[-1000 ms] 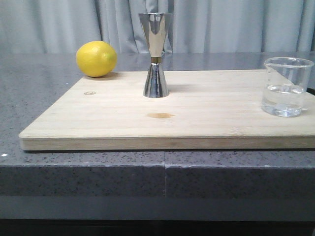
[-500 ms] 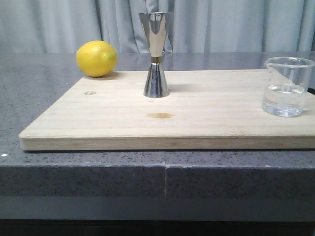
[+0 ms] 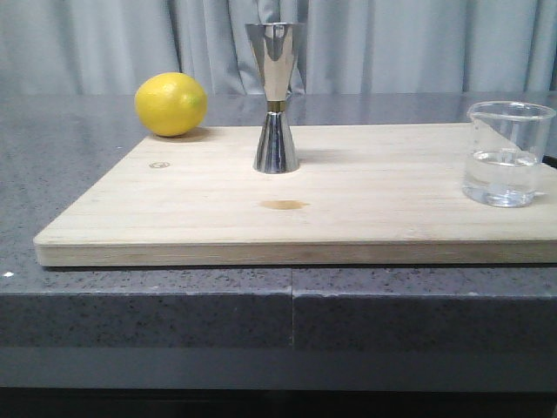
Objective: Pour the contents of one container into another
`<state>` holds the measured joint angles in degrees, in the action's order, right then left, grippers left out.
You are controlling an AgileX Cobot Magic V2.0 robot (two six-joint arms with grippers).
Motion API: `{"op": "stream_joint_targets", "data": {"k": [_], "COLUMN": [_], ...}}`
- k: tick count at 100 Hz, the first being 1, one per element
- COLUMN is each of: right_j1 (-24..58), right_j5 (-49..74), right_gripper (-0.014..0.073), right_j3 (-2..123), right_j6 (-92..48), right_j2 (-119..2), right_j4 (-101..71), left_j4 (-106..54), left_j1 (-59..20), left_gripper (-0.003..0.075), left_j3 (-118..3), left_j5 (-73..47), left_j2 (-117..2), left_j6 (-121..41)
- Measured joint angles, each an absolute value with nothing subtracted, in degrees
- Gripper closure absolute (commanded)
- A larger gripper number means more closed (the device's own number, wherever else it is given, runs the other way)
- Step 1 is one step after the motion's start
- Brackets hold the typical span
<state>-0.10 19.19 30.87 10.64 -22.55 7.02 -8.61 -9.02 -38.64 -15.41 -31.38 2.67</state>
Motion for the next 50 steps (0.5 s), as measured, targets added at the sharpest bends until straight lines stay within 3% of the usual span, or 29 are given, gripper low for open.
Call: {"op": "stream_joint_targets", "data": {"k": [11,26,37,50], "right_j1": [-0.10,-0.10,-0.10,-0.10], "right_j5": [19.21,18.46,16.89,12.77], "right_gripper": [0.0569,0.0329,0.0149,0.0067], "right_j3": [33.58,34.17,34.17,34.17], "right_j6": [10.64,10.64,10.64,10.64], "right_j2": [-26.96,-30.00,-31.24,-32.37], "right_j4": [7.02,7.02,6.94,6.94], "left_j4": [-8.61,-8.73,-8.81,-8.70], "left_j1": [-12.43,-18.26,-22.74,-28.06], "left_gripper": [0.0741,0.0712,0.0598,0.0358], "left_j3": [-41.59,-42.14,-42.18,-42.18], "left_j5": [-17.25,-15.85,-12.22,-6.66], "left_j2": [-38.07,-44.52,-48.24,-52.23], "left_j6": [2.67,2.67,2.67,2.67]}}
